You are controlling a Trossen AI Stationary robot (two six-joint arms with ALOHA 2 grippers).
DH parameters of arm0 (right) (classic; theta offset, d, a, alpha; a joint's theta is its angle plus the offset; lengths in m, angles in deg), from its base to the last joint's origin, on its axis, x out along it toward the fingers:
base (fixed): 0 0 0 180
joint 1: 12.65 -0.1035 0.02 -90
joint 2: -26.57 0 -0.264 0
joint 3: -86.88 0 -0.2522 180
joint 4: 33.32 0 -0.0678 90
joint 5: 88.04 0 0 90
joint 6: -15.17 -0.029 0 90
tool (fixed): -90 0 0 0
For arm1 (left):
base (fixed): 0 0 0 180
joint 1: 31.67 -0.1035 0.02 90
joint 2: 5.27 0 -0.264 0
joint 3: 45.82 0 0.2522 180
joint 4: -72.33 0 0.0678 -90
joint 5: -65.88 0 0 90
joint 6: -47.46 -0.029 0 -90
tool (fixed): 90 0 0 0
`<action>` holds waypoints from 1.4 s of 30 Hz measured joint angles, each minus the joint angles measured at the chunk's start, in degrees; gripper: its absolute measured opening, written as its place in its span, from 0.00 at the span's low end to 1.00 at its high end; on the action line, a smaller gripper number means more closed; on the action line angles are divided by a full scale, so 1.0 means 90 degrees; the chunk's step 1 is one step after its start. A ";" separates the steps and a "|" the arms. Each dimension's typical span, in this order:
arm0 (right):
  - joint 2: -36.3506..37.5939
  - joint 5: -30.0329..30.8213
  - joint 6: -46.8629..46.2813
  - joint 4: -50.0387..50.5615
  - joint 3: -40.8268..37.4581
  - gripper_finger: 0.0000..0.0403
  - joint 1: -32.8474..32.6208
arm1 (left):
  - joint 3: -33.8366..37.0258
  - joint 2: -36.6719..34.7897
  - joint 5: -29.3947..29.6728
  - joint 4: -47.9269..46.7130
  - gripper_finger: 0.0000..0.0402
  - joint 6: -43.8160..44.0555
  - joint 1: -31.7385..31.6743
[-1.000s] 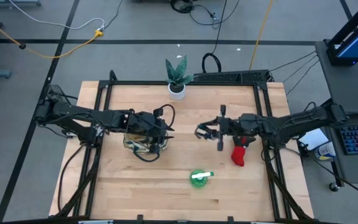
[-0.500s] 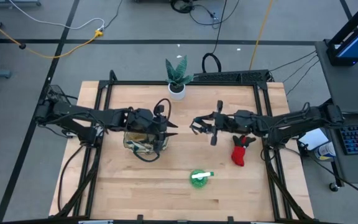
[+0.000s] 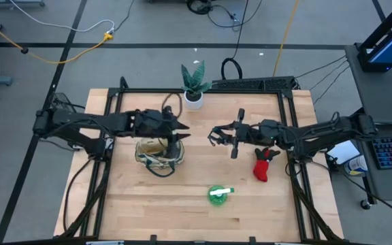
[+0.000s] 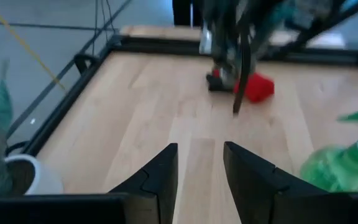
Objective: Pick & Place Garden tools in Gardening bag
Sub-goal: Put the green shear scissors into the white gardening bag
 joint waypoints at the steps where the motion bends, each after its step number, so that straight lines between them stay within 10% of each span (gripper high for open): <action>1: -0.0009 -0.0002 0.0000 -0.0005 0.0000 0.13 -0.0001 | -0.0010 -0.0148 -0.0025 -0.0088 0.33 0.0077 -0.0015; 21: -0.0085 -0.0026 -0.0005 -0.0517 0.0000 0.13 -0.0012 | 0.0007 -0.2291 -0.0035 -0.1018 0.33 -0.0156 0.0017; 42: -0.1452 -0.0696 -0.0066 -0.1835 0.0543 0.13 0.0119 | 0.0007 -0.2400 -0.0031 -0.1402 0.33 -0.0153 0.0017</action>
